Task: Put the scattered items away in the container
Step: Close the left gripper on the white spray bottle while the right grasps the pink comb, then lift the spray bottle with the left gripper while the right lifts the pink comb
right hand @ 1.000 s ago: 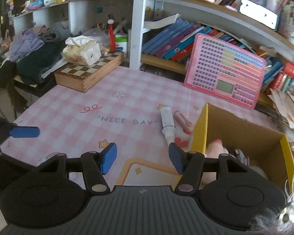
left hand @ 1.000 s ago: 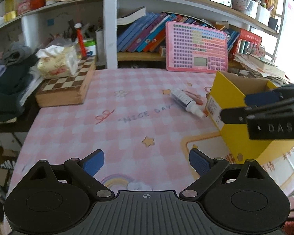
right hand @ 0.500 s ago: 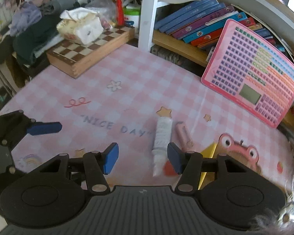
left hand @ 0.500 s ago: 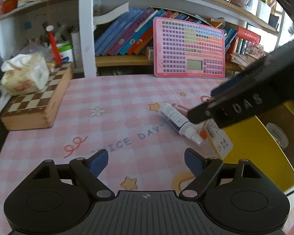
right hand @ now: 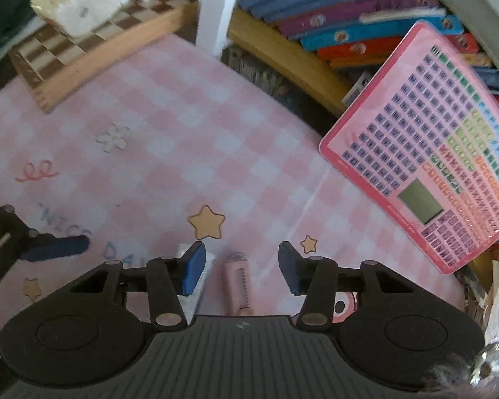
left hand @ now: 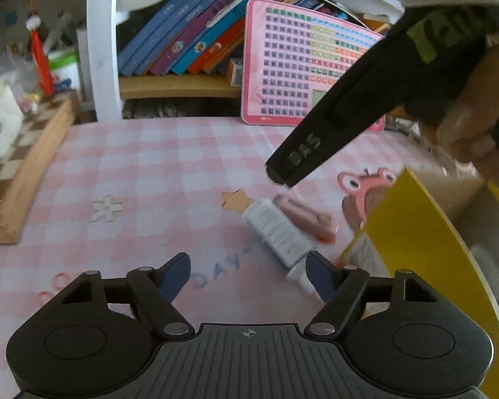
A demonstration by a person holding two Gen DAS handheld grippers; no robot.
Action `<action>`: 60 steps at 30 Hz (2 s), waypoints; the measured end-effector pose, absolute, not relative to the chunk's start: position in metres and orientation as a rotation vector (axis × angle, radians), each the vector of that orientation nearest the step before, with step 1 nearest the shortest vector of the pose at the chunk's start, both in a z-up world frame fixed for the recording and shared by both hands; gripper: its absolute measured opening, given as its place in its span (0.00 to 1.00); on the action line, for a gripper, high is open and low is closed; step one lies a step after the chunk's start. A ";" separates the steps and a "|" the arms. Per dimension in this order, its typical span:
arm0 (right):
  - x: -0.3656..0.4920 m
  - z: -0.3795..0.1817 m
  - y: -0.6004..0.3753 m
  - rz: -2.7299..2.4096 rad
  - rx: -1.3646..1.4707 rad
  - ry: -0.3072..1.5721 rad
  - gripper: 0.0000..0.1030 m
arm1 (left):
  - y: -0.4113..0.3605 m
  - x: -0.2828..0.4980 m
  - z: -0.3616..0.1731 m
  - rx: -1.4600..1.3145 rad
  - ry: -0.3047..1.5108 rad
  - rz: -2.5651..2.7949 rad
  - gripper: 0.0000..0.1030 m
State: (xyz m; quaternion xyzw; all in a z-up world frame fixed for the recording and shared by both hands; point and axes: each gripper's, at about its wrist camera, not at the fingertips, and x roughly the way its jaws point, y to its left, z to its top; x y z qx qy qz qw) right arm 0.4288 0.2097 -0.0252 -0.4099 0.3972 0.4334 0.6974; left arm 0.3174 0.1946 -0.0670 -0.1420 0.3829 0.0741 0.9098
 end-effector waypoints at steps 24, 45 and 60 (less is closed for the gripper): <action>0.452 -0.086 0.245 0.971 -1.221 1.114 0.48 | 0.212 0.361 -0.093 -0.280 0.889 0.182 0.31; 0.404 -0.059 0.246 1.189 -1.080 1.152 0.22 | 0.237 0.278 -0.078 -0.447 0.844 0.297 0.30; 0.339 -0.021 0.187 1.167 -0.889 1.015 0.22 | 0.233 0.185 -0.039 -0.600 0.737 0.276 0.30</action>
